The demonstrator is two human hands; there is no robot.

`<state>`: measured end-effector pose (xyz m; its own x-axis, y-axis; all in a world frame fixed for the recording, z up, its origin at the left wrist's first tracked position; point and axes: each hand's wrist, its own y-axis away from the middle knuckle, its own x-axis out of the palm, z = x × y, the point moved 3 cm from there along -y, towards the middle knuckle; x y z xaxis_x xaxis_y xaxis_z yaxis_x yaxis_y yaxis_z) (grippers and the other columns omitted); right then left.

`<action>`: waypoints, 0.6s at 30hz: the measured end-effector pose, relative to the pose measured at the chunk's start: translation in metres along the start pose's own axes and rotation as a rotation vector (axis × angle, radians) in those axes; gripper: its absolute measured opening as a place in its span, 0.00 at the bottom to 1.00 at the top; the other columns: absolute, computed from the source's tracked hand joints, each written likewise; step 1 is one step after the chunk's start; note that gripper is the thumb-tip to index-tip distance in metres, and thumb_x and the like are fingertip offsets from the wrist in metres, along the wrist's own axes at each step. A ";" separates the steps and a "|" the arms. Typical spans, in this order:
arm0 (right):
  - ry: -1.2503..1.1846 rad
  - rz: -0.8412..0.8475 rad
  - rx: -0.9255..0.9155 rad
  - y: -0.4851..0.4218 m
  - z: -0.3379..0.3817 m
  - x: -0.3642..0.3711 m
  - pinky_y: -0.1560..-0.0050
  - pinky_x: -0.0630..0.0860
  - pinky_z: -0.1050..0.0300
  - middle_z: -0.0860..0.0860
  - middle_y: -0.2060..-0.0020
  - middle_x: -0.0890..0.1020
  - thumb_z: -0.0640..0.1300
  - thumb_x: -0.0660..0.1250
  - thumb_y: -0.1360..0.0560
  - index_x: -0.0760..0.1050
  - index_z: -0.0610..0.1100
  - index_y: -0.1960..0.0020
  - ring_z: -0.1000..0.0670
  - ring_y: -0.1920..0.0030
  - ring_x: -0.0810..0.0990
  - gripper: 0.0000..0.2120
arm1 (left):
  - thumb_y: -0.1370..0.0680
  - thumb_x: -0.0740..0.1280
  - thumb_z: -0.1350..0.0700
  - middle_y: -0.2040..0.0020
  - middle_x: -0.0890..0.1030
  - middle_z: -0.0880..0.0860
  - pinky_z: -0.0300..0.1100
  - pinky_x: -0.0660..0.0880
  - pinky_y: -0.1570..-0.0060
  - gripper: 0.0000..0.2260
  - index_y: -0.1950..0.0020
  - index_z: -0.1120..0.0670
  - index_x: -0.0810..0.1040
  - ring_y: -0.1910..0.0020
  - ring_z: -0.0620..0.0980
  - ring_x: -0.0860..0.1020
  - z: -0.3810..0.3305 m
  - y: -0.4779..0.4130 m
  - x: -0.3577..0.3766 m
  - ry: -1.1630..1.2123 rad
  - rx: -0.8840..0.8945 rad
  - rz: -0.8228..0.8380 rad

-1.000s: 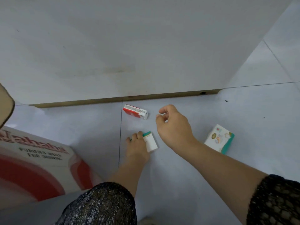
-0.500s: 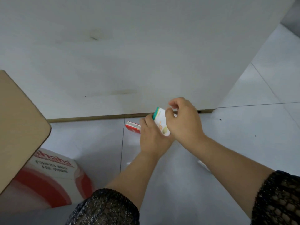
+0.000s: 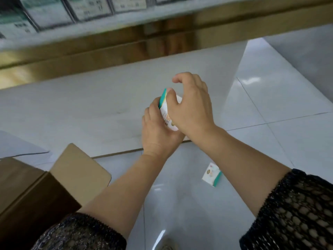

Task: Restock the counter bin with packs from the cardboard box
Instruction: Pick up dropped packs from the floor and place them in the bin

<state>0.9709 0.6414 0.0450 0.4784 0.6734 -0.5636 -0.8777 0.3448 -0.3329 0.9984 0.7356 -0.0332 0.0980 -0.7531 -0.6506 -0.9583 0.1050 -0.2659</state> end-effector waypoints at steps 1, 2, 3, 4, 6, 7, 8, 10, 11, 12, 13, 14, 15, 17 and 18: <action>-0.010 -0.001 0.006 -0.002 0.013 -0.016 0.41 0.68 0.56 0.51 0.40 0.74 0.45 0.62 0.23 0.71 0.45 0.39 0.49 0.39 0.70 0.13 | 0.37 0.71 0.40 0.47 0.76 0.46 0.42 0.75 0.52 0.32 0.37 0.51 0.70 0.47 0.48 0.76 -0.018 0.001 -0.015 -0.007 0.010 0.019; -0.016 -0.001 0.013 -0.004 0.027 -0.032 0.41 0.68 0.55 0.50 0.40 0.74 0.45 0.62 0.23 0.71 0.45 0.39 0.49 0.39 0.70 0.13 | 0.38 0.70 0.39 0.45 0.76 0.45 0.42 0.74 0.51 0.34 0.35 0.50 0.69 0.47 0.48 0.75 -0.037 0.002 -0.029 -0.016 0.022 0.033; -0.022 -0.004 0.019 -0.007 0.041 -0.049 0.41 0.68 0.55 0.50 0.40 0.75 0.45 0.62 0.23 0.72 0.45 0.39 0.49 0.39 0.70 0.13 | 0.38 0.70 0.38 0.43 0.75 0.45 0.41 0.73 0.49 0.36 0.33 0.49 0.68 0.45 0.47 0.74 -0.056 0.004 -0.045 -0.023 0.045 0.045; -0.031 -0.009 0.027 -0.009 0.055 -0.066 0.41 0.69 0.54 0.50 0.40 0.75 0.45 0.62 0.23 0.72 0.45 0.39 0.48 0.39 0.71 0.13 | 0.38 0.69 0.38 0.41 0.74 0.46 0.39 0.71 0.47 0.37 0.31 0.49 0.67 0.44 0.46 0.72 -0.075 0.006 -0.061 -0.025 0.069 0.056; -0.046 -0.007 0.037 -0.015 0.084 -0.100 0.41 0.69 0.53 0.50 0.41 0.75 0.46 0.62 0.23 0.72 0.46 0.40 0.49 0.40 0.71 0.13 | 0.37 0.70 0.39 0.38 0.73 0.46 0.38 0.66 0.45 0.39 0.29 0.50 0.65 0.42 0.47 0.70 -0.114 0.008 -0.094 -0.027 0.102 0.070; -0.047 -0.002 0.042 -0.018 0.099 -0.117 0.41 0.70 0.52 0.51 0.42 0.75 0.46 0.62 0.23 0.72 0.46 0.40 0.49 0.40 0.72 0.13 | 0.37 0.70 0.40 0.38 0.73 0.47 0.39 0.66 0.45 0.39 0.28 0.50 0.65 0.42 0.47 0.70 -0.133 0.008 -0.109 -0.038 0.113 0.074; -0.045 0.005 0.044 -0.020 0.114 -0.134 0.41 0.70 0.52 0.51 0.42 0.75 0.46 0.62 0.23 0.72 0.46 0.40 0.49 0.40 0.72 0.12 | 0.37 0.71 0.41 0.39 0.74 0.47 0.41 0.68 0.44 0.39 0.28 0.51 0.65 0.42 0.48 0.71 -0.152 0.007 -0.125 -0.050 0.130 0.073; -0.032 0.013 0.025 -0.025 0.145 -0.166 0.42 0.71 0.51 0.50 0.42 0.75 0.45 0.63 0.24 0.72 0.46 0.40 0.48 0.41 0.73 0.13 | 0.37 0.72 0.42 0.41 0.75 0.48 0.46 0.70 0.43 0.40 0.28 0.52 0.65 0.43 0.49 0.72 -0.188 0.003 -0.155 -0.065 0.163 0.069; -0.026 0.010 0.009 -0.027 0.162 -0.181 0.43 0.71 0.51 0.50 0.43 0.76 0.45 0.63 0.24 0.72 0.45 0.40 0.47 0.42 0.74 0.13 | 0.37 0.72 0.42 0.42 0.75 0.49 0.49 0.71 0.43 0.40 0.28 0.53 0.65 0.44 0.50 0.72 -0.206 -0.001 -0.171 -0.069 0.176 0.066; -0.026 0.004 -0.008 -0.029 0.179 -0.196 0.43 0.71 0.50 0.49 0.43 0.76 0.44 0.64 0.24 0.72 0.44 0.41 0.47 0.42 0.74 0.13 | 0.37 0.72 0.41 0.43 0.75 0.49 0.50 0.71 0.43 0.41 0.28 0.53 0.65 0.44 0.51 0.73 -0.224 -0.003 -0.187 -0.075 0.187 0.061; -0.032 -0.002 -0.025 -0.031 0.197 -0.212 0.42 0.70 0.50 0.48 0.43 0.76 0.44 0.64 0.25 0.73 0.43 0.41 0.46 0.42 0.74 0.13 | 0.37 0.71 0.39 0.43 0.76 0.50 0.51 0.71 0.43 0.42 0.27 0.53 0.64 0.44 0.52 0.73 -0.241 -0.005 -0.204 -0.078 0.198 0.055; -0.038 -0.005 -0.038 -0.034 0.215 -0.226 0.42 0.70 0.49 0.47 0.44 0.76 0.43 0.64 0.25 0.73 0.43 0.41 0.46 0.42 0.74 0.13 | 0.37 0.70 0.38 0.42 0.76 0.51 0.49 0.71 0.43 0.43 0.26 0.53 0.63 0.44 0.52 0.73 -0.259 -0.006 -0.223 -0.078 0.210 0.044; -0.038 -0.003 -0.048 -0.037 0.234 -0.239 0.42 0.70 0.49 0.48 0.44 0.76 0.43 0.64 0.25 0.73 0.43 0.41 0.46 0.42 0.74 0.13 | 0.37 0.69 0.37 0.41 0.75 0.51 0.46 0.70 0.43 0.44 0.25 0.53 0.62 0.43 0.51 0.72 -0.275 -0.008 -0.241 -0.073 0.220 0.032; -0.027 0.004 -0.072 -0.043 0.270 -0.261 0.43 0.71 0.50 0.49 0.44 0.75 0.45 0.64 0.24 0.72 0.45 0.42 0.47 0.42 0.73 0.12 | 0.37 0.68 0.37 0.38 0.73 0.50 0.39 0.64 0.43 0.45 0.24 0.53 0.60 0.41 0.47 0.69 -0.306 -0.013 -0.278 -0.065 0.238 0.014; -0.022 -0.002 -0.102 -0.046 0.288 -0.270 0.43 0.71 0.50 0.49 0.44 0.75 0.45 0.63 0.24 0.72 0.45 0.42 0.48 0.43 0.73 0.12 | 0.37 0.69 0.37 0.38 0.73 0.48 0.38 0.63 0.42 0.45 0.24 0.52 0.59 0.40 0.46 0.68 -0.319 -0.016 -0.296 -0.065 0.247 0.006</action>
<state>0.8734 0.6317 0.4303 0.4786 0.6876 -0.5460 -0.8684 0.2789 -0.4099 0.8994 0.7494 0.3904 0.1175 -0.7092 -0.6951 -0.8649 0.2709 -0.4226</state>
